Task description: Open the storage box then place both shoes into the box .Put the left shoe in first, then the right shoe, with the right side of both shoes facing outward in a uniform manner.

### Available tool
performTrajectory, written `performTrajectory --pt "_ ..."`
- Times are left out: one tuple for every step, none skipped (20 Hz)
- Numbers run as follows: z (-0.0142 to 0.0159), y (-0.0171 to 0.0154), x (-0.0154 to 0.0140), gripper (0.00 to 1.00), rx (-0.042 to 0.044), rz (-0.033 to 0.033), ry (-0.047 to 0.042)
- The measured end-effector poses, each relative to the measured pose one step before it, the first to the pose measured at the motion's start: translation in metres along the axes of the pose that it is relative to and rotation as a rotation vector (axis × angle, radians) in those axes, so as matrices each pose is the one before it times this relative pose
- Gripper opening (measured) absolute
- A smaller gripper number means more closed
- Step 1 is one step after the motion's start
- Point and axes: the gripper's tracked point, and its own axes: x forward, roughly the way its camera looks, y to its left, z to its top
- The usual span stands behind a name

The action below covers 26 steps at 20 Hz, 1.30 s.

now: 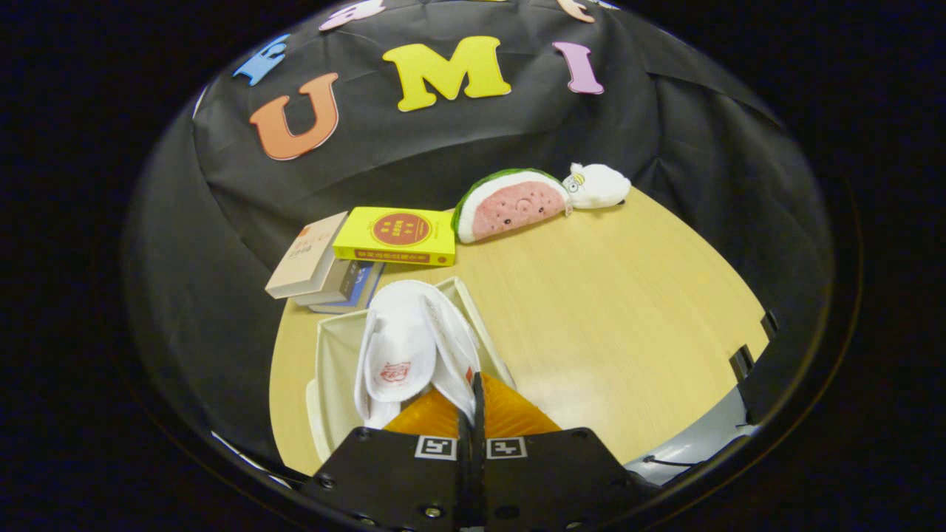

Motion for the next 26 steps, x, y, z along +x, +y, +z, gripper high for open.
performTrajectory --pt "-0.00081 -0.00106 0.00221 0.0 -0.00454 -0.01238 -0.00849" --pt "-0.00192 -0.001 0.00231 0.0 -0.00294 -0.01015 -0.00931" --pt "-0.00239 -0.00004 0.00174 0.0 -0.00314 -0.0062 -0.00377" --pt "-0.00108 0.00046 0.00107 0.0 -0.00679 -0.00718 -0.01336" --pt "0.00121 0.00065 0.00038 0.0 -0.02025 -0.01103 -0.02032" --pt "-0.00009 0.0015 0.00056 0.0 -0.01595 -0.0035 -0.01126" --pt "-0.00205 0.0032 0.00066 0.0 -0.00479 0.00389 0.00183" --pt "-0.00412 0.00455 0.00193 0.0 0.01066 0.00883 0.00841" --pt "-0.0021 0.00234 0.00047 0.0 0.00467 0.00361 0.00168" --pt "-0.00001 0.00078 0.0028 0.0 -0.00228 0.00076 0.00002" --pt "0.00119 -0.00037 0.00158 0.0 -0.00092 -0.00565 -0.00485" --pt "-0.00125 -0.0018 0.00179 0.0 0.00509 -0.0087 -0.00262" --pt "0.00036 -0.00119 0.00266 0.0 0.0022 -0.00748 -0.00729" --pt "-0.00048 -0.0009 0.00179 0.0 -0.00961 -0.00701 -0.00592" --pt "-0.00016 -0.00131 0.00188 0.0 -0.01079 -0.00636 -0.00672" --pt "0.00044 -0.00019 0.00075 0.0 -0.0024 -0.00273 -0.00515" --pt "-0.00002 0.00013 0.00006 0.0 0.00193 -0.00163 -0.00129" --pt "-0.00016 0.00041 0.0011 0.0 0.00312 0.00024 0.0007" --pt "-0.00135 -0.00048 0.00073 0.0 0.00119 0.00095 0.00144" --pt "-0.00221 -0.00022 -0.00026 0.0 0.00082 0.00266 0.00181" --pt "-0.00504 -0.00268 0.00068 0.0 0.00024 -0.00787 0.009" --pt "-0.00139 -0.00226 0.00101 0.0 0.00099 -0.00431 -0.00024" --pt "0.00004 -0.00156 0.00194 0.0 0.00433 -0.00106 0.00234" --pt "-0.00102 -0.00243 0.00071 0.02 0.00839 -0.00144 0.0021" --pt "0.00051 0.0007 0.00023 0.03 0.01197 0.00842 -0.00028" --pt "-0.00065 0.00409 -0.00012 0.05 0.00474 0.0206 0.00063"
